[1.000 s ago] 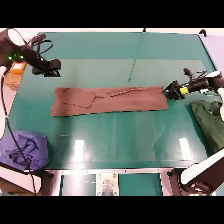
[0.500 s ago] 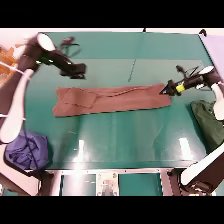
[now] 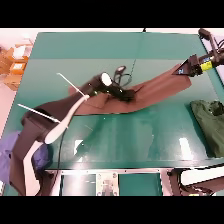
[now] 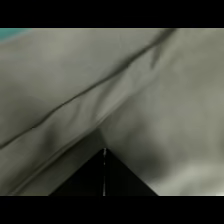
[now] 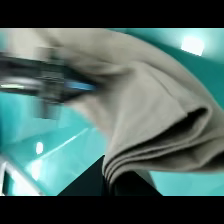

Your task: Fold the shirts.

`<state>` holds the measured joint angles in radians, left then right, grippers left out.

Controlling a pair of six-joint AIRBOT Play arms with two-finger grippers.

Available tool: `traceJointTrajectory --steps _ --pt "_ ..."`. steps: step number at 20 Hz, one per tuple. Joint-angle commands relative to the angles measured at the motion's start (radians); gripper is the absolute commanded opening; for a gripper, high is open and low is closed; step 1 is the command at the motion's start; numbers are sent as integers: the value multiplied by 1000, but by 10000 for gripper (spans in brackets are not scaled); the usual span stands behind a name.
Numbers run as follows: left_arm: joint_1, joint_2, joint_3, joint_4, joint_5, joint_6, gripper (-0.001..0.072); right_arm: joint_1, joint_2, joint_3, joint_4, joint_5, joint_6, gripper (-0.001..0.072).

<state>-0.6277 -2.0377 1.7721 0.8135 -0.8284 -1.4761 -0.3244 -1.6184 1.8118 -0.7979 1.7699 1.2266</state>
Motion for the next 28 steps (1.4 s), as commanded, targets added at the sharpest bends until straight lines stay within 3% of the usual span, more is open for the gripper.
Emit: traceJointTrajectory --steps 1,4,6,8,10,12,15,17,22,23,24,25,28 --pt "-73 -44 0 -109 114 19 32 0 85 4 37 30 12 16" --pt "-54 -37 33 -122 82 19 32 1 87 4 44 30 42 17" --pt "12 -22 102 -109 -79 19 33 12 89 4 105 31 81 17" --pt "119 1 198 -81 -320 -4 32 38 92 4 215 26 88 17" --pt "235 43 282 60 -555 -112 31 97 92 3 263 -8 134 17" --pt "335 135 282 329 -735 -168 32 191 92 -3 263 -80 160 17" --pt "438 244 281 727 -920 -164 32 396 84 -51 262 -288 162 17" --pt "499 301 264 882 -945 -165 32 560 58 -108 259 -497 161 17" --pt "628 341 217 818 -952 -165 32 956 -166 -163 256 -1084 149 24" --pt "643 341 217 798 -951 -165 32 1022 -225 -163 257 -1202 149 175" --pt "653 341 217 782 -946 -165 32 1067 -274 -162 257 -1299 150 447" --pt "660 341 217 774 -936 -165 32 1093 -309 -162 256 -1366 149 572" --pt "675 341 217 723 -915 -164 32 1017 -299 -157 209 -1294 150 571"
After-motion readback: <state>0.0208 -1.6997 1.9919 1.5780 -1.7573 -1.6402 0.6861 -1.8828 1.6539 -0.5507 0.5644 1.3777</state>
